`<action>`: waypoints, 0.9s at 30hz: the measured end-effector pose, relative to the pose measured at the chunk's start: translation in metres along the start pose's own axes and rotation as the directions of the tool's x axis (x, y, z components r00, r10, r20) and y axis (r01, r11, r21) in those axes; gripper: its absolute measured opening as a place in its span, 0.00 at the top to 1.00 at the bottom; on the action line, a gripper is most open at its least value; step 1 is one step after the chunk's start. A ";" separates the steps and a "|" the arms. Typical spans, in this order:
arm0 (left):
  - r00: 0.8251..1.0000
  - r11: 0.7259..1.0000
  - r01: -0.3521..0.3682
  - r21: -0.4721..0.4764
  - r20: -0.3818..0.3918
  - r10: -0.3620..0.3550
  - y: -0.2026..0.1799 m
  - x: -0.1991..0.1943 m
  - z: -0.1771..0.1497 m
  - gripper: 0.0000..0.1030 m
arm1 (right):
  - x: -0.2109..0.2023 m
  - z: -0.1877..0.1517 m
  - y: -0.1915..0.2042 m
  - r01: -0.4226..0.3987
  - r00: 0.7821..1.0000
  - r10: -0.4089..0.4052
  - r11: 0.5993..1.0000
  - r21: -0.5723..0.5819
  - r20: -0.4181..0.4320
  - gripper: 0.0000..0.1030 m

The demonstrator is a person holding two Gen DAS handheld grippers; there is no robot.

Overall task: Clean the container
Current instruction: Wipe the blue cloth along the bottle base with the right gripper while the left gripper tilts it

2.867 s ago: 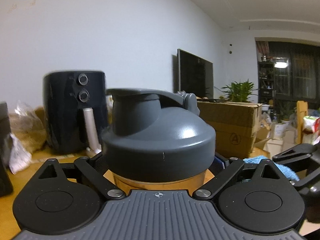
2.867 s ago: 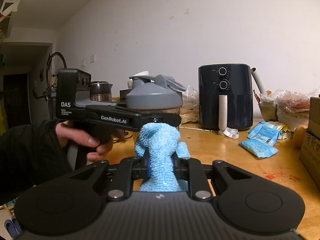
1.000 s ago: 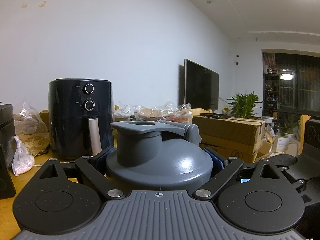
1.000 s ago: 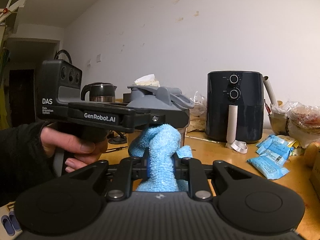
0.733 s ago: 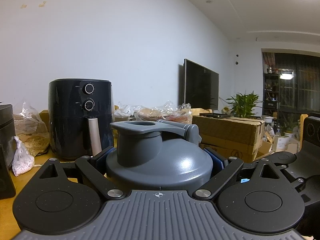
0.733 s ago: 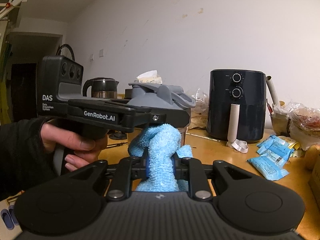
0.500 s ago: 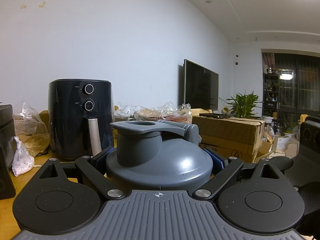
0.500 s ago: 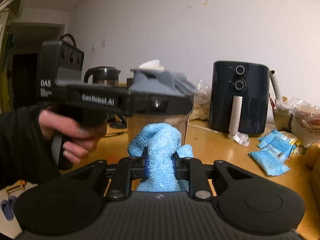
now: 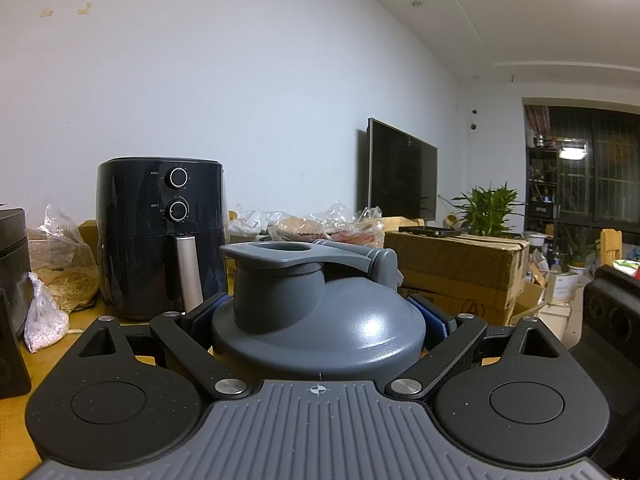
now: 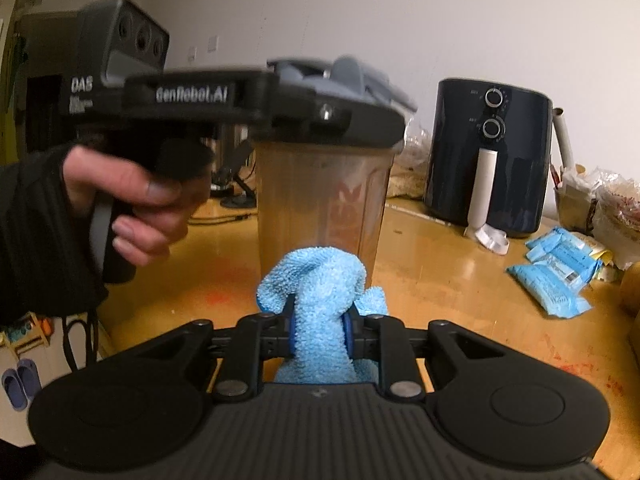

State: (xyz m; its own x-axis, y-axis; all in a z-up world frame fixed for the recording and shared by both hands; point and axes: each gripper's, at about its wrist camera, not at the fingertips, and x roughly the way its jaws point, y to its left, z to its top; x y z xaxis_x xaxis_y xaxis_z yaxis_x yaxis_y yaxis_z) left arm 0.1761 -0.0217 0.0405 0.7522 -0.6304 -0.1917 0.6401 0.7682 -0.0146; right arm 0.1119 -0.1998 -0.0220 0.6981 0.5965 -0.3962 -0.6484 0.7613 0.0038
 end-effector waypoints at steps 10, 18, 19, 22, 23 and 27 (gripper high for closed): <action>1.000 1.000 -0.001 -0.001 0.000 0.001 0.000 -0.001 -0.001 0.08 | 0.018 -0.013 0.003 -0.003 0.995 0.000 1.000 -0.028 -0.098 0.83; 1.000 1.000 0.000 0.000 0.000 0.000 0.002 -0.001 -0.002 0.08 | 0.019 -0.016 0.003 -0.003 0.995 0.001 1.000 -0.022 -0.104 0.83; 1.000 1.000 0.000 0.001 -0.001 0.000 0.002 0.000 -0.001 0.08 | 0.021 -0.016 0.002 -0.003 0.995 0.001 1.000 -0.020 -0.103 0.83; 1.000 1.000 0.001 0.001 -0.001 -0.001 0.002 0.000 -0.001 0.08 | 0.021 -0.016 0.002 -0.003 0.995 0.002 1.000 -0.017 -0.102 0.83; 1.000 1.000 0.001 0.001 0.000 -0.001 0.002 0.000 -0.001 0.08 | 0.021 -0.016 0.003 -0.002 0.995 0.001 1.000 -0.017 -0.101 0.83; 1.000 1.000 0.004 0.003 0.005 -0.004 0.002 0.000 -0.002 0.08 | 0.021 -0.015 0.003 -0.001 0.995 -0.001 1.000 -0.016 -0.102 0.83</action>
State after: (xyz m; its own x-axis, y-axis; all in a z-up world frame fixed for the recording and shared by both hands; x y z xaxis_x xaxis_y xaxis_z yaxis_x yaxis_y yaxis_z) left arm 0.1770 -0.0195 0.0385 0.7501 -0.6344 -0.1870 0.6439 0.7650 -0.0126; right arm 0.1200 -0.1886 -0.0439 0.6639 0.5671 -0.4875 -0.6540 0.7564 -0.0107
